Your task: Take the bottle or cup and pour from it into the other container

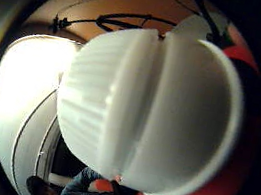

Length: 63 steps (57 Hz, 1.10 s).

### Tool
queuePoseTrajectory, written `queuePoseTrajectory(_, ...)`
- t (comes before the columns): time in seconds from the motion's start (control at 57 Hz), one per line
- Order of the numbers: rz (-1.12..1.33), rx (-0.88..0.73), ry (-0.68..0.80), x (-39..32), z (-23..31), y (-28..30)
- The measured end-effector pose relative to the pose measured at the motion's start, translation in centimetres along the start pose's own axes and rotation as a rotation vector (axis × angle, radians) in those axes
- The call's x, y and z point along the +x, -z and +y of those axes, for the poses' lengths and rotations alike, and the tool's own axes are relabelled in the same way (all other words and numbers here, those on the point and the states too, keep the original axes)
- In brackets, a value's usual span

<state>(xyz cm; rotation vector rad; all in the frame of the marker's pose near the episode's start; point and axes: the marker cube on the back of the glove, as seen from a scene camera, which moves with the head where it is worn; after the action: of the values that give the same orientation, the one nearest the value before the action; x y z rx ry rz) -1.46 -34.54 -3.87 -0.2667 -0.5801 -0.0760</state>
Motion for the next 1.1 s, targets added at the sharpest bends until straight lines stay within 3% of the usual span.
queuePoseTrajectory(0.053,0.087,-0.010,0.087,-0.8,0.1,0.1)
queuePoseTrajectory(0.175,0.147,-0.038,0.107,-4.2,-0.2,0.4)
queuePoseTrajectory(0.841,0.349,-0.092,0.094,-12.5,-0.1,-1.3)
queuePoseTrajectory(1.104,0.643,-0.083,0.045,-16.0,-0.4,-1.4)
